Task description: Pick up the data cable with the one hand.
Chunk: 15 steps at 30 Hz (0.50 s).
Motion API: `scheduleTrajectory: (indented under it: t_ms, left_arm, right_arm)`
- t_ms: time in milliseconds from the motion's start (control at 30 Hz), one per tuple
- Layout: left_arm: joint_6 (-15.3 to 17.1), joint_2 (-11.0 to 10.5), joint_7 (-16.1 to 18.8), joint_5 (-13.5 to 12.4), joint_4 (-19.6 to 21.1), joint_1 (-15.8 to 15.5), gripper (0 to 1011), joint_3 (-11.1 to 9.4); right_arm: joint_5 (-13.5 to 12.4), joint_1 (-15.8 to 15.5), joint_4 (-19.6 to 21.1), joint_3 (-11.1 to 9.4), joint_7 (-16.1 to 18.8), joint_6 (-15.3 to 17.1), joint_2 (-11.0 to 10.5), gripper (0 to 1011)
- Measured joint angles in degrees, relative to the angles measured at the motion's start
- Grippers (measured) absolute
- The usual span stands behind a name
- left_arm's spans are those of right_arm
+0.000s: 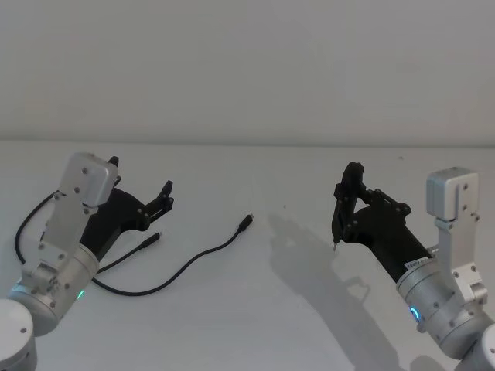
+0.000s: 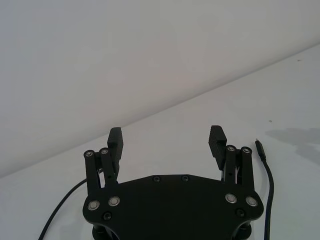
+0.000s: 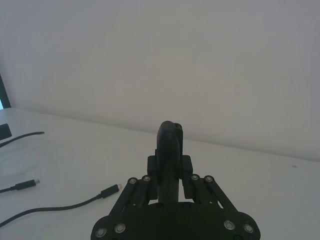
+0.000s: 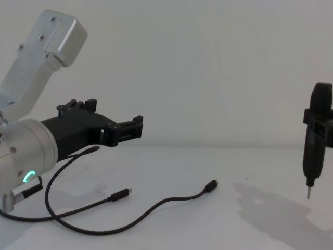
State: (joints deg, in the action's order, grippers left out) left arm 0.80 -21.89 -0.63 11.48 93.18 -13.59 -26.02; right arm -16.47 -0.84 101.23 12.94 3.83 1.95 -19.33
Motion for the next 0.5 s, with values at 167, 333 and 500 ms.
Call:
scheduleTrajectory:
  t_ms: [167,333,500]
  left_arm:
    - [0.00,0.00,0.00,0.00,0.00,0.00,1001,0.00]
    - [0.00,0.00,0.00,0.00,0.00,0.00,1001,0.00]
    - [0.00,0.00,0.00,0.00,0.00,0.00,1001,0.00]
  right_arm:
    - [0.00,0.00,0.00,0.00,0.00,0.00,0.00,275]
    - [0.00,0.00,0.00,0.00,0.00,0.00,0.00,275]
    - [0.00,0.00,0.00,0.00,0.00,0.00,0.00,274]
